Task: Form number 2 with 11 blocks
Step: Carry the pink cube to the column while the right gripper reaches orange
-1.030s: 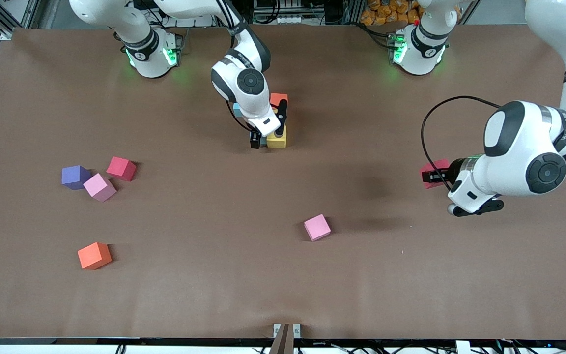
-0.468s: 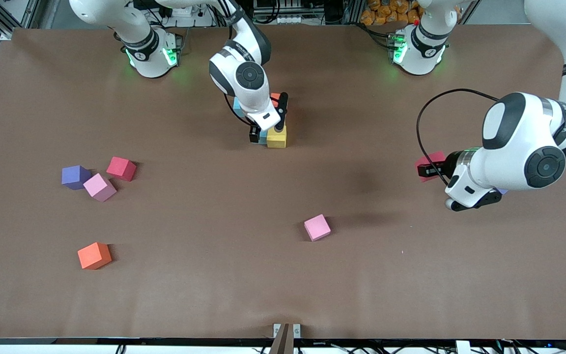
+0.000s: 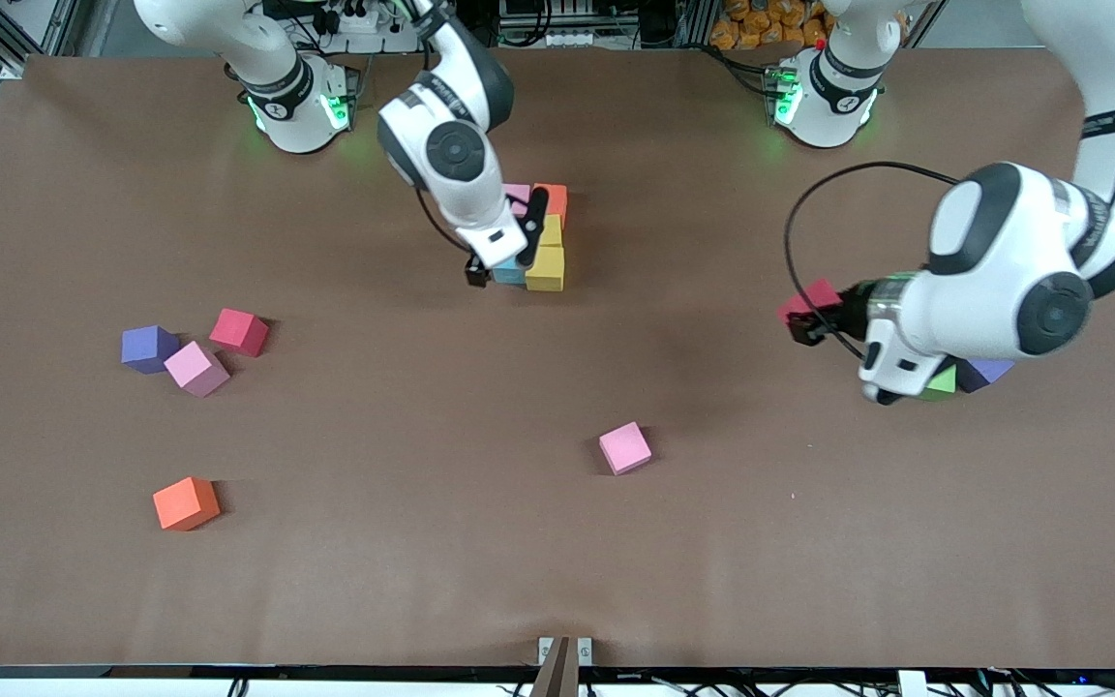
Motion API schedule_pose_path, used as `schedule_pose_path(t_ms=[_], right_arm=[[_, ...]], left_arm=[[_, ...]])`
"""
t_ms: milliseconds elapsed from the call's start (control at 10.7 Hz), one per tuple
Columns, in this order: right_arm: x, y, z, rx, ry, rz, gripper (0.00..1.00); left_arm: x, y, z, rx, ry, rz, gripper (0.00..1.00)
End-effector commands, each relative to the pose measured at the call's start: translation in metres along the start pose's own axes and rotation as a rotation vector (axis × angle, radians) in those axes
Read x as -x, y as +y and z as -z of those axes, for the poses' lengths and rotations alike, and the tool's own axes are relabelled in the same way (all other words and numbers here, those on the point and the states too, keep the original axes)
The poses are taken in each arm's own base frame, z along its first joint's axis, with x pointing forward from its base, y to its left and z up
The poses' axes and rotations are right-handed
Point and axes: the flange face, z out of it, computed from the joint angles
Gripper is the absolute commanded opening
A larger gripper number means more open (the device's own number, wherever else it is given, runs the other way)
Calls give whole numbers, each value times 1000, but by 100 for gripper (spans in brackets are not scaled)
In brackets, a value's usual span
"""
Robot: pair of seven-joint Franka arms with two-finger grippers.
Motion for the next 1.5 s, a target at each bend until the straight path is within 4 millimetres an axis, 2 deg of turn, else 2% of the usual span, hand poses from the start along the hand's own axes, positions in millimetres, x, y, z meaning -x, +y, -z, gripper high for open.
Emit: schedule_pose_path(t_ms=[0, 94, 187, 281, 468, 562, 749, 842, 936, 1123, 1217, 1310, 1404], right_arm=[[44, 67, 27, -4, 46, -149, 100], [72, 104, 38, 5, 69, -214, 100], [96, 132, 45, 9, 86, -280, 100], [120, 158, 51, 16, 101, -341, 100], [181, 212, 64, 36, 138, -481, 100], [211, 234, 72, 47, 153, -539, 100], [265, 278, 72, 66, 163, -645, 100], [294, 300, 70, 73, 166, -695, 100], [317, 323, 67, 84, 167, -726, 100], [346, 356, 56, 100, 163, -771, 100], [354, 366, 48, 98, 163, -788, 100], [359, 374, 31, 89, 160, -804, 100], [364, 388, 25, 115, 172, -815, 100]], left_arm=[[23, 13, 10, 52, -53, 100, 0], [29, 19, 11, 83, -90, 139, 0], [37, 28, 8, 92, -108, 157, 0], [52, 43, 2, 97, -101, 159, 0], [81, 79, -14, 125, -98, 238, 0], [96, 99, -28, 134, -97, 263, 0], [123, 131, -51, 174, -132, 340, 0], [138, 148, -69, 185, -144, 383, 0], [161, 168, -86, 198, -145, 413, 0], [182, 191, -112, 234, -160, 476, 0], [193, 203, -127, 252, -169, 517, 0], [204, 214, -143, 267, -182, 568, 0], [217, 223, -161, 275, -193, 613, 0]])
